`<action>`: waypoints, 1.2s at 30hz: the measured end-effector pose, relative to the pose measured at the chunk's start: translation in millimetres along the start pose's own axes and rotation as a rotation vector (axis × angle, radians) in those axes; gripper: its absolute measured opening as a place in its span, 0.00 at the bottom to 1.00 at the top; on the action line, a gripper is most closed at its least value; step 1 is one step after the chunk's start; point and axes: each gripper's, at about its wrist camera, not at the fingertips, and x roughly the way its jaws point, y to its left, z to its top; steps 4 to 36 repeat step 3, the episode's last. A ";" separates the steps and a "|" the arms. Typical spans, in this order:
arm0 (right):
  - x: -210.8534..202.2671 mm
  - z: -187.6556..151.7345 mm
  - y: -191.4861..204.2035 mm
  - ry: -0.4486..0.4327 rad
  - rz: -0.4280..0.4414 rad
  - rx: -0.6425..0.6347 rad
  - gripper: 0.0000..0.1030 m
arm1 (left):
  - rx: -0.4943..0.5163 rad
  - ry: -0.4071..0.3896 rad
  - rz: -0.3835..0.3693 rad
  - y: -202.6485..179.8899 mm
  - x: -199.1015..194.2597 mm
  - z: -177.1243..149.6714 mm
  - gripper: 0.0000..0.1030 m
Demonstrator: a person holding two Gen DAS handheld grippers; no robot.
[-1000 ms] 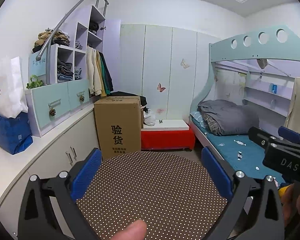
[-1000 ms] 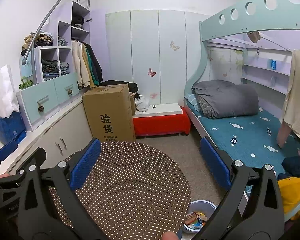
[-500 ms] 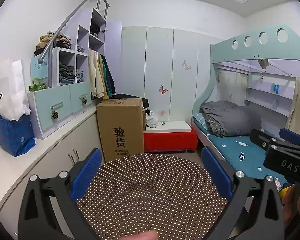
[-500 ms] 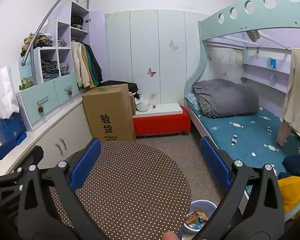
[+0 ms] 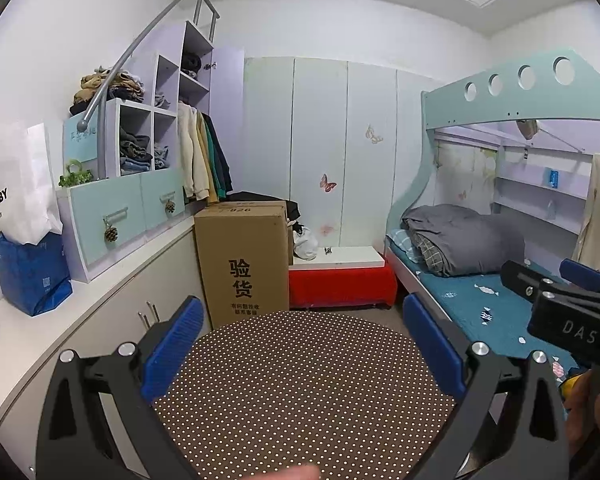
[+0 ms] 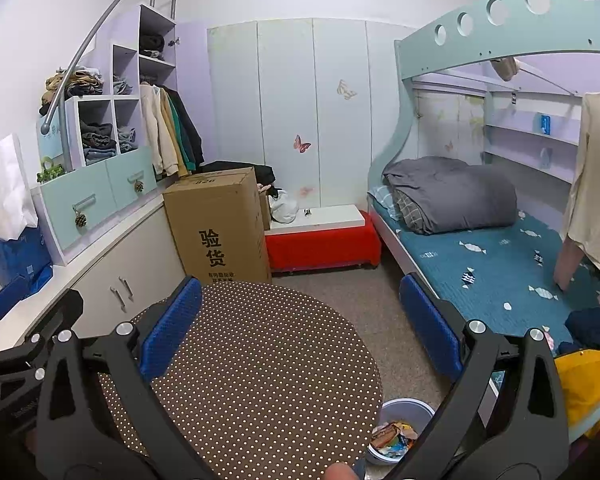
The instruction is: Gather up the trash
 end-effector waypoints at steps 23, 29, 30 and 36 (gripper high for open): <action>-0.1 -0.1 0.4 0.001 0.000 0.000 0.94 | -0.009 0.007 0.000 1.4 1.2 0.2 0.95; -0.1 -0.1 0.4 0.001 0.000 0.000 0.94 | -0.009 0.007 0.000 1.4 1.2 0.2 0.95; -0.1 -0.1 0.4 0.001 0.000 0.000 0.94 | -0.009 0.007 0.000 1.4 1.2 0.2 0.95; -0.1 -0.1 0.4 0.001 0.000 0.000 0.94 | -0.009 0.007 0.000 1.4 1.2 0.2 0.95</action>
